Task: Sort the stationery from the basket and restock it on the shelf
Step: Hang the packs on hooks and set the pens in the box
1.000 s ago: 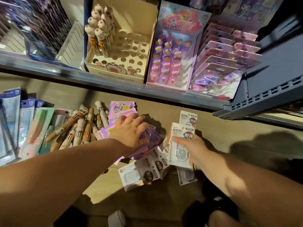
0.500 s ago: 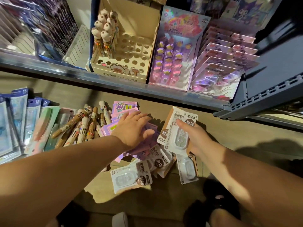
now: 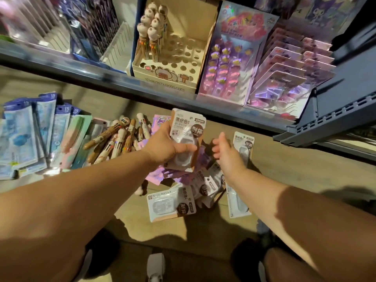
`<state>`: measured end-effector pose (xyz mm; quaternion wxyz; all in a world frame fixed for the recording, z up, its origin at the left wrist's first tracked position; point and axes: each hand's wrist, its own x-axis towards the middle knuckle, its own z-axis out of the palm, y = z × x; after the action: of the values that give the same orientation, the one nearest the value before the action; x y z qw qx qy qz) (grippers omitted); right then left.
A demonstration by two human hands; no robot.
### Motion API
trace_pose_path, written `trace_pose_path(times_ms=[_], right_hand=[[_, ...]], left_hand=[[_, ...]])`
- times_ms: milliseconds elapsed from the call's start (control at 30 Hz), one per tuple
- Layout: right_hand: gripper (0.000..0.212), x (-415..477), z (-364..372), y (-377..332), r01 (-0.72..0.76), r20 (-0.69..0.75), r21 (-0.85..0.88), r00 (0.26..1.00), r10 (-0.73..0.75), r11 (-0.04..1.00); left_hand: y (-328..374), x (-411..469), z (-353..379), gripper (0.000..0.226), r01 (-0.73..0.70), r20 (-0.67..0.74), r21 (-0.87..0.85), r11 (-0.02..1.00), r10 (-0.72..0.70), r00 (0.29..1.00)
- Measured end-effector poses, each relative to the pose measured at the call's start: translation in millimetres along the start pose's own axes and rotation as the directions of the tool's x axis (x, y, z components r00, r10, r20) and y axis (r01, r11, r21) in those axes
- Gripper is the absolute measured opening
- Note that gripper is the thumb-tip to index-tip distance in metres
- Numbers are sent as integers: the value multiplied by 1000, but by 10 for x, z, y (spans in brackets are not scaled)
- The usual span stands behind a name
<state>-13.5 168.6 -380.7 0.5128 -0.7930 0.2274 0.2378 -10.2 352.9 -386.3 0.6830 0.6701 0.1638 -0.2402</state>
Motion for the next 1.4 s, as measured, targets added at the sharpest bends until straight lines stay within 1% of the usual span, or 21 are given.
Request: trace_pose_path(times_ms=[67,100,133,167,267,300,400,467,533,600,700,767,833,900,967,1033,1067,1133,1233,1333,1400], right_hand=[[41,22,-5,333,14,-14,-280,1000,-19,960],[42,14,21,489,8,6,-415,1000,-7,910],[50,-32,52,589,11,30,-511,1000,5,860],[61,-67,106,664,14,48,-563,999,16,826],[87,-154,269,751,36,45,-621,999,-11,783],[92,-183,323,761,48,39,-662,999,-29,748],[99,-235,440,774,69,34,-764,997,-66,641],[102,-243,482,805,75,30,-799,996,-86,596],[107,-243,519,815,69,23,-814,996,-87,576],[110,-227,566,839,44,7,-793,998,-64,607],[112,-217,542,812,-5,-40,-689,999,-32,725],[109,-215,479,811,-23,-45,-573,999,-3,819],[101,-223,435,837,-50,-50,-444,998,31,895],[89,-225,394,856,-92,-41,-383,996,83,919],[69,-212,308,857,-109,20,-383,992,126,917],[49,-200,187,808,-79,148,-452,976,162,889],[44,-183,118,783,-61,210,-488,960,185,870],[39,-159,-47,657,-20,306,-533,928,215,846],[35,-67,-329,279,137,439,-626,876,202,767],[33,73,-607,-354,261,521,-668,833,188,697],[34,116,-755,-810,298,569,-641,803,178,707]], left_hand=[[-64,-50,-130,74,-13,-24,20,1000,13,1000],[-84,-94,-185,75,-13,-30,23,1000,14,999],[-108,-128,-229,77,-14,-40,23,1000,15,999],[-138,-154,-276,79,-20,-55,26,999,21,998],[-206,-248,-361,88,-62,-77,46,997,66,995],[-222,-283,-375,88,-72,-79,49,996,76,994],[-300,-375,-409,74,-76,-116,55,996,82,990],[-349,-427,-421,76,-83,-149,67,994,93,985],[-377,-473,-428,76,-86,-163,83,993,98,982],[-393,-503,-431,72,-88,-173,95,992,103,980],[-387,-545,-416,65,-103,-158,92,990,117,980],[-382,-570,-412,65,-100,-146,110,989,115,983],[-364,-602,-403,66,-96,-136,127,987,114,984],[-330,-623,-393,68,-106,-129,108,989,120,984],[-276,-641,-365,68,-113,-115,89,990,122,986],[-233,-642,-348,70,-115,-100,85,990,123,987],[-213,-638,-346,71,-113,-96,85,990,121,988],[-172,-636,-339,74,-104,-80,68,992,110,991],[-91,-610,-308,75,-119,-75,73,990,125,989],[47,-546,-260,65,-130,-116,65,989,137,984],[182,-509,-233,60,-143,-121,57,988,149,981]])
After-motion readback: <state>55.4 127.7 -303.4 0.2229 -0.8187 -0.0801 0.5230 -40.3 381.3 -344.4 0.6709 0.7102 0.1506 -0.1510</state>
